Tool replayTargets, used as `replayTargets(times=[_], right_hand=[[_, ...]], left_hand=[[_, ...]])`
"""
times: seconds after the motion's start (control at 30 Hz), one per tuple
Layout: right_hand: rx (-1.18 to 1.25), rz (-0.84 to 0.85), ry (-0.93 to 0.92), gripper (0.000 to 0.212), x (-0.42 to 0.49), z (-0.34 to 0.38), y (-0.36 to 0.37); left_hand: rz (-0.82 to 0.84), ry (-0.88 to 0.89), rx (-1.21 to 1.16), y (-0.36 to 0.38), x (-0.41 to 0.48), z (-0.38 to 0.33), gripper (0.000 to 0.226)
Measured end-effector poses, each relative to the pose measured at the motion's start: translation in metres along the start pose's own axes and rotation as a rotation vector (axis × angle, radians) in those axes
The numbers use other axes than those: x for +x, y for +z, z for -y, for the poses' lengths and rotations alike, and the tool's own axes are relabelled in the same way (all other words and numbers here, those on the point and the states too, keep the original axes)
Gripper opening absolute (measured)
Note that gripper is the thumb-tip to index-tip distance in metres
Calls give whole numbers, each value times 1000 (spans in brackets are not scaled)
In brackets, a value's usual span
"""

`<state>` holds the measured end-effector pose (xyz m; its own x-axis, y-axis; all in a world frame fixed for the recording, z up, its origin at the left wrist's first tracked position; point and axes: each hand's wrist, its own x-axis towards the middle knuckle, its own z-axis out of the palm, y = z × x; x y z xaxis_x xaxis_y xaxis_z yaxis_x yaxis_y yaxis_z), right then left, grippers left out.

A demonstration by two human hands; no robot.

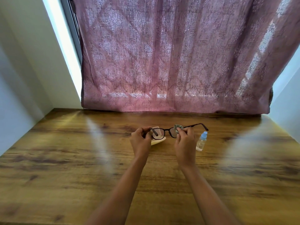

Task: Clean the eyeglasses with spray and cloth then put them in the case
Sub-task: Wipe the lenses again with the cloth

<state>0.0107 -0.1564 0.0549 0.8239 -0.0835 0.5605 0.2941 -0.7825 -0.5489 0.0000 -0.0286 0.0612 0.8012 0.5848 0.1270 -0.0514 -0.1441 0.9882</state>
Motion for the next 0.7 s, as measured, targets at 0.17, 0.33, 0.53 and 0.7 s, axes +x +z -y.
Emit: replayTargets(times=[0.17,0.33,0.53,0.7], right_hand=[[31,52,-66,24,-13,8,2],[29,31,-31,25,-14,-7,-7],[53,8,-46,27,-9,13,-2],[73,30,-83,28,-26,4,-9]], left_hand=[[-38,15,67,0,1,-3,10],[-36,36,85,-4,1,-5,13],[-8,66,61,-4,0,-6,19],[0,83,57,-6,0,-8,19]])
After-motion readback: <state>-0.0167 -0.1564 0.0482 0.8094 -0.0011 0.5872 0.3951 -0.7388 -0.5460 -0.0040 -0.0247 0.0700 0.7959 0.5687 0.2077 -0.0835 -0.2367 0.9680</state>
